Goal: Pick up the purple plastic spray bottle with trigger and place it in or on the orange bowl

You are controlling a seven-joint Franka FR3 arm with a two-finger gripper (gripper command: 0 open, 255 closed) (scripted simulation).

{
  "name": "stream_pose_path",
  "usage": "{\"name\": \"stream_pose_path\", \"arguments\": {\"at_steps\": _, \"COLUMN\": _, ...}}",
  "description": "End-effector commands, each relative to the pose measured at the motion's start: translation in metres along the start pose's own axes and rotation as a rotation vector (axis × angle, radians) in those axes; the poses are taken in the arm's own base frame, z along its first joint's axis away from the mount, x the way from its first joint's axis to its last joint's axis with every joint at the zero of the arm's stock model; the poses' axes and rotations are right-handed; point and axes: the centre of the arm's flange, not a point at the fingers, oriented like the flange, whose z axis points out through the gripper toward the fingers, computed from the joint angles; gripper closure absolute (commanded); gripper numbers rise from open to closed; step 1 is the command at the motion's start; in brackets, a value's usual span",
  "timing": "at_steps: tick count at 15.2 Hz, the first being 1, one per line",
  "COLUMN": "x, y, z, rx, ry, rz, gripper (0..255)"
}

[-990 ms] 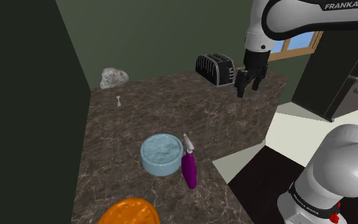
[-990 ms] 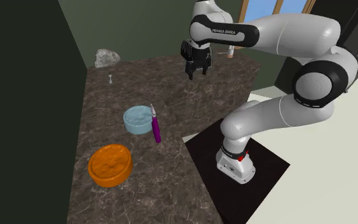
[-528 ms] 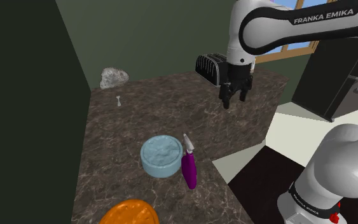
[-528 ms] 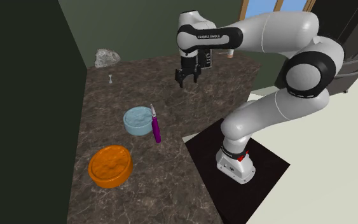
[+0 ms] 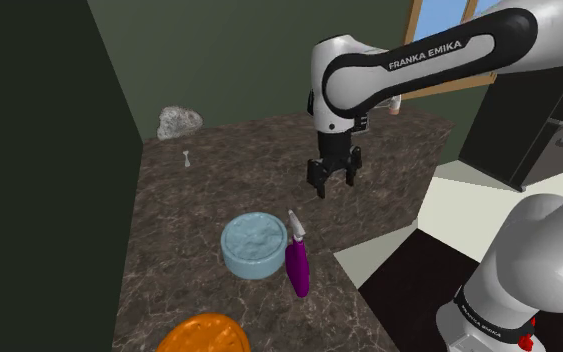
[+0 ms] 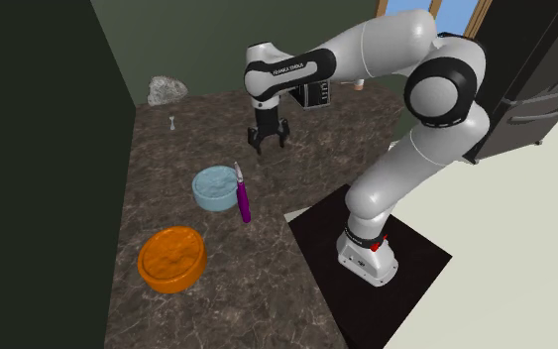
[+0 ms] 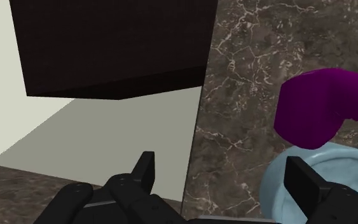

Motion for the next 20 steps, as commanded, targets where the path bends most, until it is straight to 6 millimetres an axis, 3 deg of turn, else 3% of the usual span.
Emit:
{"name": "stream_pose_path", "arguments": {"at_steps": 1, "x": 0.010, "y": -0.022, "z": 0.016, "rx": 0.003, "ry": -0.030, "rz": 0.016, "gripper": 0}}
{"name": "stream_pose_path", "arguments": {"at_steps": 12, "x": 0.066, "y": -0.131, "z": 0.104, "rx": 0.017, "ry": -0.191, "rz": 0.098, "gripper": 0}}
{"name": "stream_pose_path", "arguments": {"at_steps": 20, "x": 0.059, "y": -0.132, "z": 0.143, "rx": 0.017, "ry": -0.191, "rz": 0.098, "gripper": 0}}
